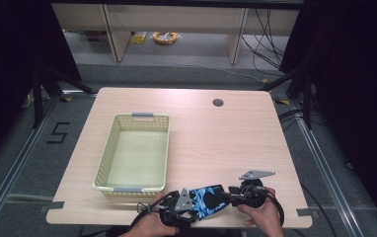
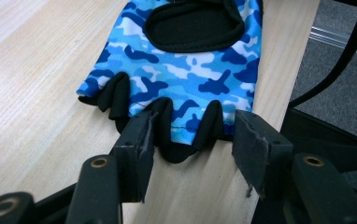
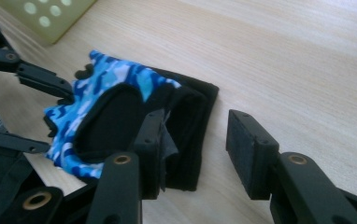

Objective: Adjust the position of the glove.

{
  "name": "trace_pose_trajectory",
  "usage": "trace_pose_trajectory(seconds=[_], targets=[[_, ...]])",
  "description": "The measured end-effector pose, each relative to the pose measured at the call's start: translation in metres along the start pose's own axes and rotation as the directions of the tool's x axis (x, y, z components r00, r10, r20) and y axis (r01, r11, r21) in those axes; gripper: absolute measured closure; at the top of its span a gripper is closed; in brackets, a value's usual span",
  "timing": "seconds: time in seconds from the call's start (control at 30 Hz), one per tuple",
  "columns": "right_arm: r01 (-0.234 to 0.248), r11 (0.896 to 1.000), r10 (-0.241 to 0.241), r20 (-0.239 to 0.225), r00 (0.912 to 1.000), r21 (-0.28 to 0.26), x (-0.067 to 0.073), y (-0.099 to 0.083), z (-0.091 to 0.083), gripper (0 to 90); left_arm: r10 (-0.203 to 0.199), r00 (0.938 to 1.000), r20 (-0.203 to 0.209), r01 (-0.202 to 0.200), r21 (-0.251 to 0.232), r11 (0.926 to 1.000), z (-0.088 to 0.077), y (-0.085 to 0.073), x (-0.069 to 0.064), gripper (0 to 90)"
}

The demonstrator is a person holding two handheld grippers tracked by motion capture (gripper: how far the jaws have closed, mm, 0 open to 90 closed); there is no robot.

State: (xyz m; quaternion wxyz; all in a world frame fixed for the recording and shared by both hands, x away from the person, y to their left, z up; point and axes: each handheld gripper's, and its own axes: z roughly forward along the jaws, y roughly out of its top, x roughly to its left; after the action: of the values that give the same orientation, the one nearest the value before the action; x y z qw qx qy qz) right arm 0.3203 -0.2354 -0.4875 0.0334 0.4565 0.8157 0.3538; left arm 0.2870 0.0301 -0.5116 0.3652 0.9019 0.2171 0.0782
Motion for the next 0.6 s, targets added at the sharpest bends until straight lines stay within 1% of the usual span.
trace_pose_trajectory(seconds=[0.03,0.1,0.13,0.17,0.2,0.23,0.27,0.3,0.33,0.37,0.4,0.43,0.47,0.5,0.53,0.57,0.6], targets=[[-0.012,1.000,0.012,0.002,0.9999,-0.005,-0.001,-0.001,0.002,59.3,-0.004,1.0000,0.002,0.004,-0.006,1.0000,0.000,0.000,0.001,47.6],[-0.017,1.000,0.017,0.003,0.9999,-0.011,-0.002,-0.001,0.003,59.5,-0.006,1.0000,-0.001,0.006,-0.005,1.0000,0.000,0.000,0.002,47.6],[-0.021,0.999,0.021,-0.014,0.9997,-0.026,-0.003,-0.002,0.007,60.2,-0.009,1.0000,-0.001,0.009,-0.001,1.0000,0.001,0.000,0.003,47.6],[-0.026,1.000,0.026,-0.032,0.9992,-0.011,-0.005,-0.002,0.010,61.0,-0.005,0.9999,-0.011,0.005,-0.005,1.0000,0.001,0.001,0.003,47.8],[-0.031,0.999,0.031,-0.031,0.9990,-0.014,-0.005,-0.003,0.012,61.2,-0.010,0.9999,-0.008,0.010,-0.007,0.9999,0.002,0.001,0.003,47.2],[-0.043,0.999,0.042,-0.038,0.9984,-0.015,-0.004,-0.003,0.014,61.6,-0.008,0.9999,-0.014,0.008,-0.005,1.0000,0.002,0.002,0.003,46.6],[-0.043,0.999,0.042,-0.038,0.9984,-0.015,-0.004,-0.003,0.014,61.6,-0.008,0.9999,-0.014,0.008,-0.005,1.0000,0.002,0.002,0.003,46.3],[-0.034,0.999,0.034,-0.031,0.9990,0.001,-0.004,-0.002,0.014,62.4,-0.013,0.9999,0.000,0.013,-0.007,0.9999,0.003,0.002,0.002,46.3],[-0.021,1.000,0.021,-0.032,0.9992,0.018,-0.004,-0.002,0.013,62.9,0.008,0.9999,-0.009,-0.008,-0.002,1.0000,0.003,0.003,0.004,46.3],[-0.035,0.999,0.035,-0.038,0.9987,-0.021,-0.004,-0.003,0.018,63.3,0.016,0.9998,-0.011,-0.016,-0.009,0.9998,0.004,0.004,0.004,46.4],[-0.035,0.999,0.035,-0.038,0.9987,-0.021,-0.004,-0.003,0.018,63.3,0.016,0.9998,-0.011,-0.016,-0.009,0.9998,0.004,0.004,0.004,46.7],[-0.040,0.999,0.040,-0.046,0.9982,-0.003,-0.005,-0.004,0.017,65.5,0.017,0.9998,-0.004,-0.018,-0.017,0.9997,0.004,0.004,0.004,47.1],[-0.040,0.999,0.040,-0.046,0.9982,-0.003,-0.005,-0.004,0.017,65.5,0.017,0.9998,-0.004,-0.018,-0.017,0.9997,0.004,0.004,0.004,47.9],[-0.036,0.999,0.037,-0.068,0.9970,0.007,-0.006,-0.004,0.017,66.2,0.019,0.9998,-0.003,-0.019,-0.022,0.9996,0.005,0.004,0.004,47.9],[-0.040,0.999,0.040,-0.065,0.9971,0.007,-0.006,-0.004,0.017,67.9,-0.002,1.0000,-0.006,0.002,-0.023,0.9997,0.005,0.003,0.003,50.1],[-0.050,0.999,0.050,-0.085,0.9951,0.003,-0.006,-0.006,0.018,71.0,-0.005,1.0000,-0.004,0.005,-0.037,0.9993,0.005,0.003,0.002,54.4],[-0.050,0.999,0.050,-0.085,0.9951,0.003,-0.006,-0.006,0.018,71.0,-0.005,1.0000,-0.004,0.005,-0.037,0.9993,0.005,0.003,0.002,56.8]])
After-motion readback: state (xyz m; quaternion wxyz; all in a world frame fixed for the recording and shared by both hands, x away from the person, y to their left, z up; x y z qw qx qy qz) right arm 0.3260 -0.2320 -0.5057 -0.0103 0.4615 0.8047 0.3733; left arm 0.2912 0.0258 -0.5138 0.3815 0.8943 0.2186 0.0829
